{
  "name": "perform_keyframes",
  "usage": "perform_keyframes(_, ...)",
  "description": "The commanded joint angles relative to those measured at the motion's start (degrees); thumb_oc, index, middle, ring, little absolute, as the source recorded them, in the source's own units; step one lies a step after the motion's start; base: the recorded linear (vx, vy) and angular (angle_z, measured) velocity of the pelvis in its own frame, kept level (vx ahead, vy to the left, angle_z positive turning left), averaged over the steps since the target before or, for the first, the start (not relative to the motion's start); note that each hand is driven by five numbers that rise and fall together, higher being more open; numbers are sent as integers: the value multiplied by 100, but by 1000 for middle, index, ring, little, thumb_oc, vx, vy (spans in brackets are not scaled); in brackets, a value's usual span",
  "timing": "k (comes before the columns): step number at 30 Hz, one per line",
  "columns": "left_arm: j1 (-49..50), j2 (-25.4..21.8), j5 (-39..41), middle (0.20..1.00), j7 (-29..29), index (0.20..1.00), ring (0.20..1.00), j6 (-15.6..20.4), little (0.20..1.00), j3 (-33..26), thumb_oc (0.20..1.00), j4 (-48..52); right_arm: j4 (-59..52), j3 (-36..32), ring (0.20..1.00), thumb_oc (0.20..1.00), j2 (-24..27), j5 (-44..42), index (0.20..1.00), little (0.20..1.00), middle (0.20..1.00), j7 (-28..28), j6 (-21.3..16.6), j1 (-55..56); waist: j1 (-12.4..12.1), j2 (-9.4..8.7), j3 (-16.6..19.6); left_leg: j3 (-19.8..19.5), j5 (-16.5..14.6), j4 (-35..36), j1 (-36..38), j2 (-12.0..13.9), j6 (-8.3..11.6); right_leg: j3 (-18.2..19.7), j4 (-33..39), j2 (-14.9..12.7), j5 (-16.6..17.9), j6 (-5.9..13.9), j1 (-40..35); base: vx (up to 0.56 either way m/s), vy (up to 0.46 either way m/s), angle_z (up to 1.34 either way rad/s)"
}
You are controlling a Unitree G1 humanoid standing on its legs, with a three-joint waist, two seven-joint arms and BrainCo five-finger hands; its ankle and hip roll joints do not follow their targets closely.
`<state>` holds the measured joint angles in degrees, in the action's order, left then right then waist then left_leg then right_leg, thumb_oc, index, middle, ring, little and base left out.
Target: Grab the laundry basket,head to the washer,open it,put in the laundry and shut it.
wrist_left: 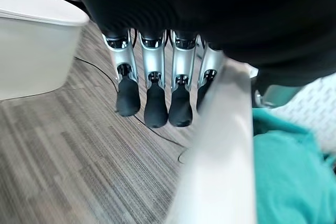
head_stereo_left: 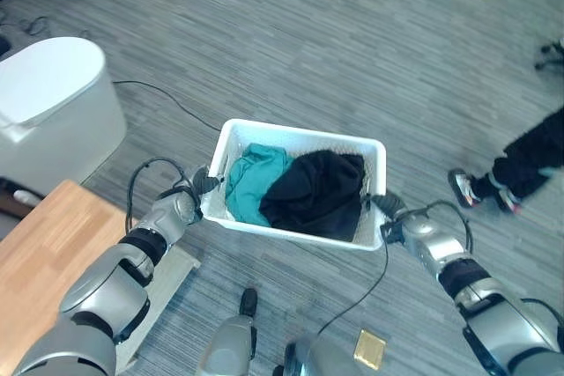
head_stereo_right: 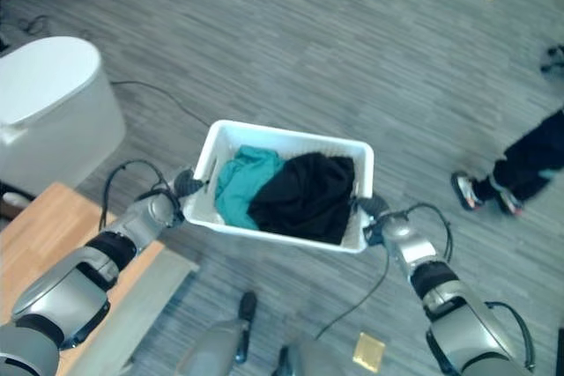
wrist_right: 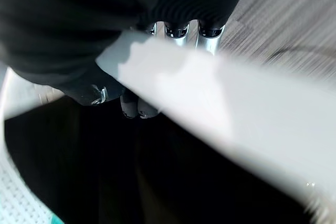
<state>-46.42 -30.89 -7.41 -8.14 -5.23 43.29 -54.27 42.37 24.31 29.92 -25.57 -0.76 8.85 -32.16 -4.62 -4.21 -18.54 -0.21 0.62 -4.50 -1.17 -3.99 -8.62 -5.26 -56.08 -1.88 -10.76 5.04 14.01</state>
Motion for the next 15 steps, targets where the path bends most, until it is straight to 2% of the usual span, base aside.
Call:
perform_keyframes(1, -607, -238, -249, 200, -291, 200, 200, 189, 200, -290, 200, -141, -153, 47, 200, 200, 551, 119, 200, 200, 200, 35, -494, -518, 124, 71, 451, -181, -311, -110, -98, 234, 477, 369, 1955, 190, 1126, 314, -431, 345, 39, 41)
perform_keyframes(3, -605, -205, -260, 200, -263, 200, 200, 199, 200, -317, 200, -163, -142, -36, 200, 200, 681, 96, 200, 200, 200, 33, -496, -443, 342, 67, 461, -298, -572, -78, 262, 240, 590, 268, 2921, 148, 822, 227, -185, 536, -5, 46)
perform_keyframes(5, -603, -167, -291, 200, -259, 200, 200, 201, 200, -358, 200, -186, -142, -77, 200, 200, 843, 96, 200, 200, 200, 44, -464, -380, 537, 18, 486, -451, -849, -16, 635, 194, 684, 380, 4156, 116, 1020, 270, 44, 472, -60, 41)
perform_keyframes(6, -603, -167, -291, 200, -259, 200, 200, 201, 200, -358, 200, -186, -142, -77, 200, 200, 843, 96, 200, 200, 200, 44, -464, -380, 537, 18, 486, -451, -849, -16, 635, 194, 684, 380, 4156, 116, 1020, 270, 44, 795, -167, 39)
perform_keyframes(7, -657, -127, -444, 200, -230, 200, 200, 201, 200, -425, 200, -162, -400, -316, 200, 200, 1102, 94, 200, 200, 200, 90, -400, -98, 819, -37, 474, -685, -1190, -83, 1103, 223, 825, 730, 5522, -63, 1554, 495, 446, 805, -184, 40)
perform_keyframes(9, -620, -86, -482, 200, -233, 200, 200, 212, 200, -465, 200, -190, -450, -388, 200, 200, 1105, 109, 200, 200, 200, 111, -395, 14, 887, 37, 477, -740, -1288, -86, 1339, 342, 870, 668, 5811, -48, 1678, 543, 483, 698, -173, 74)
perform_keyframes(10, -534, -127, -519, 200, -211, 200, 200, 219, 200, -527, 200, -157, -525, -476, 200, 200, 1114, 149, 200, 200, 200, 155, -391, 153, 924, -8, 586, -769, -1325, -99, 1641, 386, 948, 423, 5849, -97, 1804, 575, 553, 563, -212, 93)
perform_keyframes(12, -493, -149, -551, 200, -200, 200, 200, 204, 200, -522, 200, -117, -591, -486, 200, 200, 1142, 163, 200, 200, 200, 192, -389, 227, 953, 1, 675, -790, -1350, -83, 1827, 509, 1021, 280, 5854, -55, 1864, 548, 363, 487, -210, 53)
perform_keyframes(13, -453, -138, -531, 200, -191, 200, 200, 219, 200, -541, 200, -58, -629, -465, 200, 200, 1182, 171, 200, 200, 200, 211, -314, 228, 995, -40, 776, -820, -1284, -184, 1914, 585, 1081, 351, 5690, -17, 2043, 500, 274, 580, -328, 26)
perform_keyframes(14, -407, -100, -504, 200, -168, 200, 200, 240, 200, -545, 200, -73, -730, -410, 200, 200, 1315, 145, 200, 200, 200, 262, -280, 223, 1092, 56, 948, -815, -679, -786, 1850, 966, 1270, 402, 5422, 205, 2067, 332, 123, 709, -476, 38)
perform_keyframes(15, -446, -115, -445, 200, -142, 200, 200, 227, 200, -506, 200, -89, -779, -499, 200, 200, 1391, 73, 200, 200, 200, 244, -285, 284, 1070, 2, 902, -895, 26, -1778, 1322, 1124, 1285, 481, 5237, 274, 2039, 190, 10, 659, -526, 48)
